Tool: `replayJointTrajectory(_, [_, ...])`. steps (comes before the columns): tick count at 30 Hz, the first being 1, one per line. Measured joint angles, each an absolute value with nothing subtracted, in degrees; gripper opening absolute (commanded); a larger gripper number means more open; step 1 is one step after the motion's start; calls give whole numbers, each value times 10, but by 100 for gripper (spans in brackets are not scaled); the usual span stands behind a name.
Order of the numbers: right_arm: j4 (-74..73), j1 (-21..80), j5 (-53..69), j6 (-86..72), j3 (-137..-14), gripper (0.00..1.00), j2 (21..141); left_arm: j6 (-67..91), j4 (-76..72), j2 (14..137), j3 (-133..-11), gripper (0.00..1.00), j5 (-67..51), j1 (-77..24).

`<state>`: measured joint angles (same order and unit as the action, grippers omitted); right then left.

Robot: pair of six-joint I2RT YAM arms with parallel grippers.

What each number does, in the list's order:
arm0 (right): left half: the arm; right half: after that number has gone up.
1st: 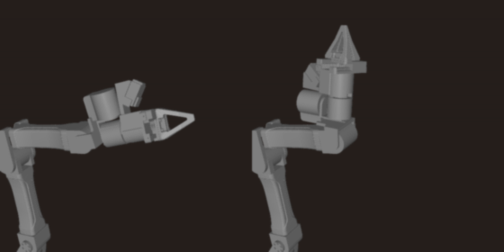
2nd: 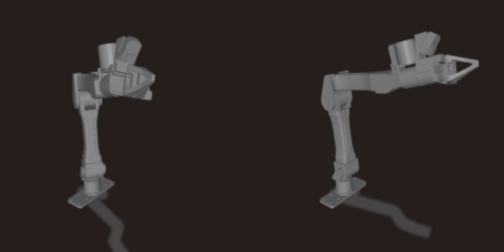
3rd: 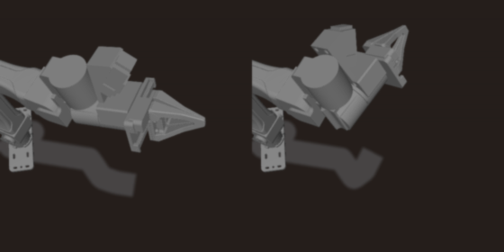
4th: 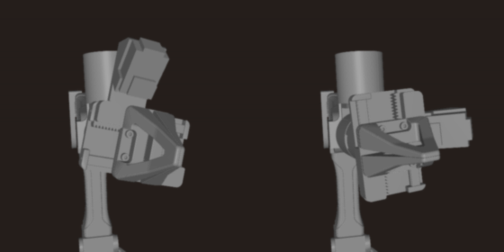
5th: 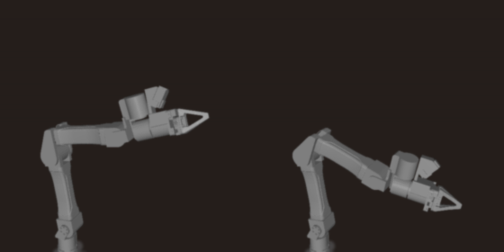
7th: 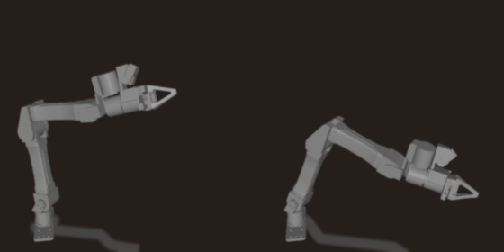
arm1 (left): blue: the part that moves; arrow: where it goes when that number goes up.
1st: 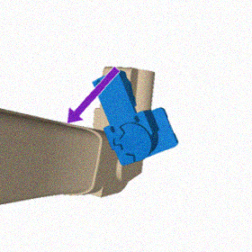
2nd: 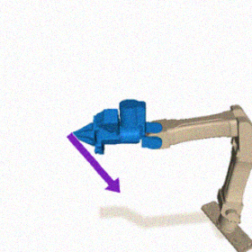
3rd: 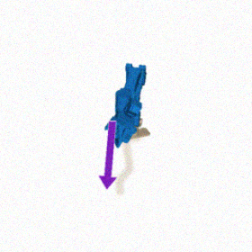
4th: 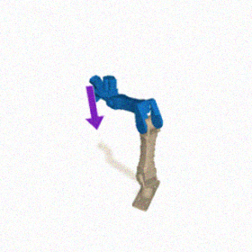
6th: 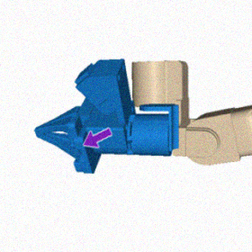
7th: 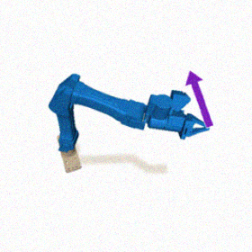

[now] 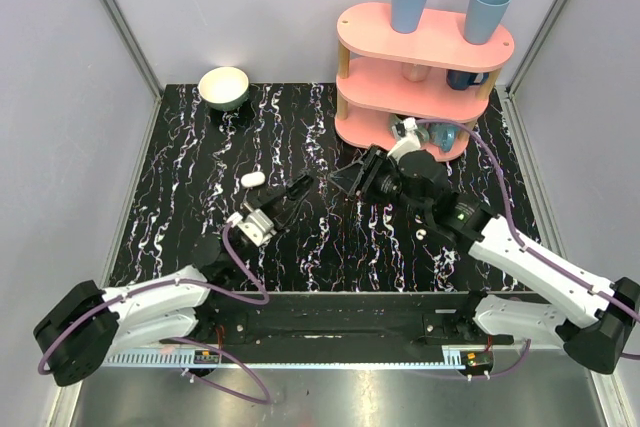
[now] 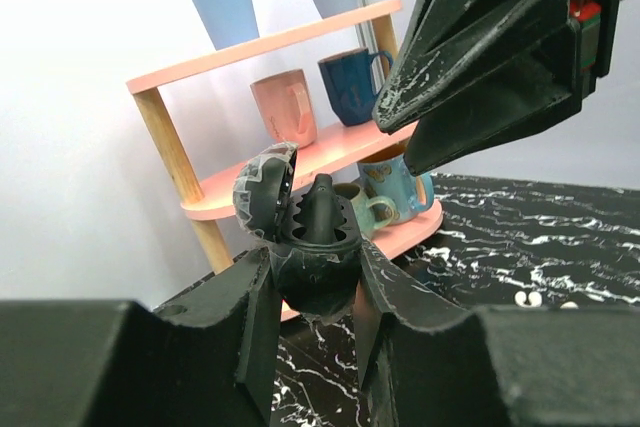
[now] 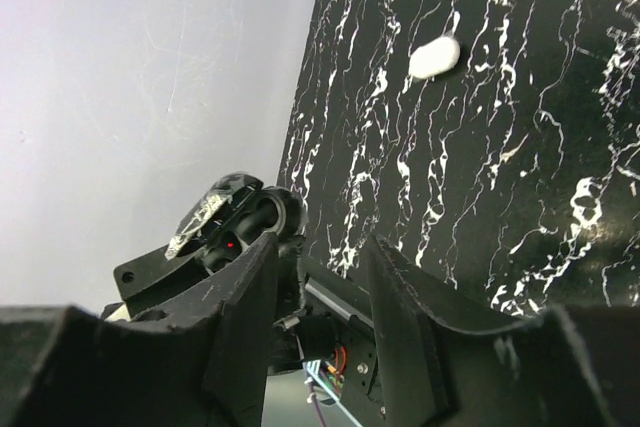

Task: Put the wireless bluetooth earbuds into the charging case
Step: Close the charging case with the earbuds.

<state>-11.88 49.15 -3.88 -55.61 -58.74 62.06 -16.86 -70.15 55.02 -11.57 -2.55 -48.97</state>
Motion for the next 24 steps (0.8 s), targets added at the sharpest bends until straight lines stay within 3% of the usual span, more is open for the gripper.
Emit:
replayJointTrajectory(10, [-117, 491, -93, -440, -587, 64, 560, -114, -660, 461, -115, 0, -41, -484])
replayJointTrajectory(24, [-124, 491, -74, -351, -601, 67, 567, -38, -622, 392, -97, 0, -171, -483])
